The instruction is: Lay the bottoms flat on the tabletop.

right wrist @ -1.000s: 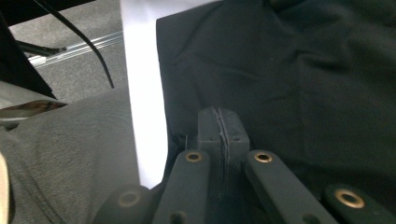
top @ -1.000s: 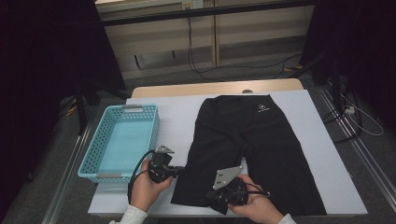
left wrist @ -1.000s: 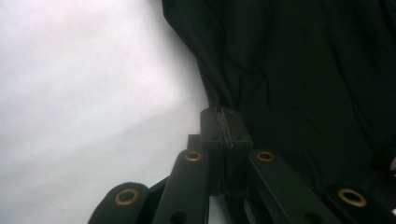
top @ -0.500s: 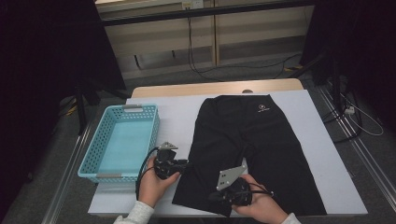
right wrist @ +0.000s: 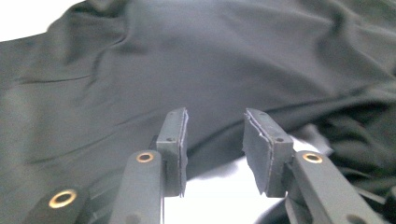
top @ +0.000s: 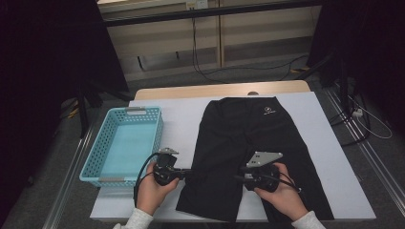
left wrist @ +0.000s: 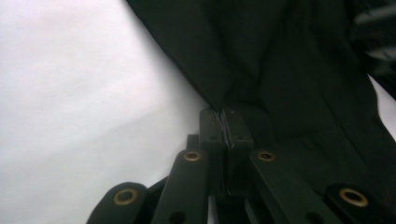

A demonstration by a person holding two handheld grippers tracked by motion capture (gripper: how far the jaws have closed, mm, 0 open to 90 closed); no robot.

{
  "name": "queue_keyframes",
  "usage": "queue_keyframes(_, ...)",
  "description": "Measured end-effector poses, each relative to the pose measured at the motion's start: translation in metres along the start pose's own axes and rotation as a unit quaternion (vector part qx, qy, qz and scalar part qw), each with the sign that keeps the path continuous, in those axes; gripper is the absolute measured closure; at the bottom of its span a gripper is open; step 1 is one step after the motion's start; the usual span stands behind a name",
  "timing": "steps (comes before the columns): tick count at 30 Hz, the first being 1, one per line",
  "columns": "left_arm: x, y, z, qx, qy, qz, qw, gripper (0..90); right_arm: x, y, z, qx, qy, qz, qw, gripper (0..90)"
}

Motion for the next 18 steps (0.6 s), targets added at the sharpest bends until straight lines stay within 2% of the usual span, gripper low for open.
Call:
queue_keyframes(2, 0.002, 0.000, 0.001, -0.001, -0.004, -0.003, 1.0000, 88.3, 0.001, -0.002, 0.005, 0.010, -0.014, -0.007, 0.9998, 60.7)
queue_keyframes(5, 0.002, 0.001, 0.001, -0.002, -0.007, -0.002, 1.0000, 88.2, 0.004, -0.006, 0.010, 0.022, -0.021, -0.021, 0.9993, 61.4)
queue_keyframes(7, 0.000, 0.002, -0.001, -0.003, -0.002, 0.003, 1.0000, 88.3, 0.006, -0.009, 0.010, 0.028, -0.022, -0.034, 0.9988, 61.7)
queue_keyframes(10, -0.004, 0.003, -0.003, -0.005, 0.004, 0.009, 0.9999, 88.3, 0.008, -0.010, 0.011, 0.031, -0.024, -0.035, 0.9986, 62.1)
queue_keyframes(12, -0.005, 0.002, -0.004, -0.008, 0.008, 0.009, 0.9999, 88.4, 0.009, -0.010, 0.010, 0.033, -0.020, -0.038, 0.9985, 65.1)
queue_keyframes(16, -0.003, 0.001, -0.004, -0.011, 0.006, 0.006, 0.9999, 88.3, 0.012, -0.009, 0.004, 0.025, -0.005, -0.035, 0.9991, 81.3)
queue_keyframes(18, -0.004, 0.001, -0.004, -0.013, 0.005, 0.006, 0.9999, 88.3, 0.013, -0.008, 0.002, 0.021, 0.001, -0.034, 0.9992, 86.7)
Point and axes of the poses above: each handheld gripper's, and its own axes: x roughly forward along the jaws, y roughly out of its top, z roughly to its right, the point moved 5 cm from there along x, roughly forward along the jaws, and after that the axes turned 14 degrees about -y, right-handed, at the moved point
